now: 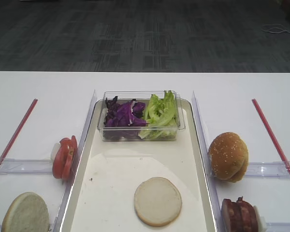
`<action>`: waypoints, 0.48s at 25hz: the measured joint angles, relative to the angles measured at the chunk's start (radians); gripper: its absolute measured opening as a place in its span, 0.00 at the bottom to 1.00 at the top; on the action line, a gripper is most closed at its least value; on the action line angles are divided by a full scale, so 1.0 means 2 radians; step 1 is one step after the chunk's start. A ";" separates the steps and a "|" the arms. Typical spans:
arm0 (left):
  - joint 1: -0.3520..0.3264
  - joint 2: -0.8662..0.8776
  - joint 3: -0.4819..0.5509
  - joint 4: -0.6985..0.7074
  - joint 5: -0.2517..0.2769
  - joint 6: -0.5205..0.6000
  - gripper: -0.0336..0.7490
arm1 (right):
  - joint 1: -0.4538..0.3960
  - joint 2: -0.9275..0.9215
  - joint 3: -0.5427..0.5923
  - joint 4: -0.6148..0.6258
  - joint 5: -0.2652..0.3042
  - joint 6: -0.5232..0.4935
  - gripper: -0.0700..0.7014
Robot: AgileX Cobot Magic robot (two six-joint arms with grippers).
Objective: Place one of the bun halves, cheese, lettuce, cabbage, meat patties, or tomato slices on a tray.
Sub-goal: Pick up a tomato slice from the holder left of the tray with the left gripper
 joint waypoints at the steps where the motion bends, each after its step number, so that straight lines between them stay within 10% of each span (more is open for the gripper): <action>1: 0.000 0.010 -0.004 0.000 0.000 0.000 0.53 | 0.000 0.000 0.000 0.000 0.000 0.000 0.71; 12: 0.000 0.110 -0.055 0.000 -0.002 0.000 0.53 | 0.000 0.000 0.000 0.000 0.000 0.000 0.71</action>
